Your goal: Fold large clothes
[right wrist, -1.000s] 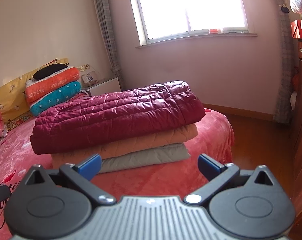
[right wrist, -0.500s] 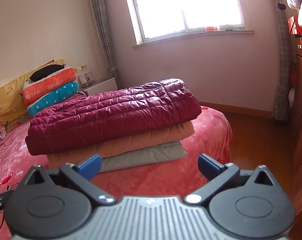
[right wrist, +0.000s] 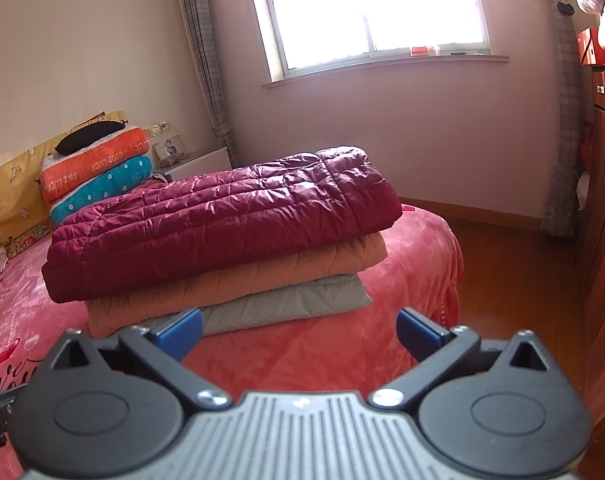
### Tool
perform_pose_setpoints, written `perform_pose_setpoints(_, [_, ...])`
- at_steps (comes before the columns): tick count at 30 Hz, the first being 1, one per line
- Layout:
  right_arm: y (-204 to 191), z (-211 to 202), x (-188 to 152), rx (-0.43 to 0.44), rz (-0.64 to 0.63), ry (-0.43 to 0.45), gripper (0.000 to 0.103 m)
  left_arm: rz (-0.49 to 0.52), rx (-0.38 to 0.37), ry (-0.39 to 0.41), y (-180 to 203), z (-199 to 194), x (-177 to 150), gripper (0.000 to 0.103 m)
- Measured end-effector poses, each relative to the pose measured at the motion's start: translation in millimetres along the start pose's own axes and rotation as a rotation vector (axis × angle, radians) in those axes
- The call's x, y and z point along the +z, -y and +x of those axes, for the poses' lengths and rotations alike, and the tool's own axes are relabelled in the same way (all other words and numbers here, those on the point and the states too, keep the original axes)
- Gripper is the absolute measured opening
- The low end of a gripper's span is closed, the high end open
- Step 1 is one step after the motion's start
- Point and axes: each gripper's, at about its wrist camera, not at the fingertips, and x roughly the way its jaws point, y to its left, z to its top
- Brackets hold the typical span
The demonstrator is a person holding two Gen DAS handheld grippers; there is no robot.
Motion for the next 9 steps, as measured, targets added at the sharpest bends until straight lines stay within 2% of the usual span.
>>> perform_pose_setpoints(6, [-9, 7, -2, 0.006, -0.039, 0.013, 0.102, -0.037, 0.027, -0.014, -18, 8, -4, 0.103])
perform_pose_setpoints(9, [-15, 12, 1, 0.024, -0.073, 0.049, 0.102, -0.06, 0.075, -0.01, -36, 9, -6, 0.103])
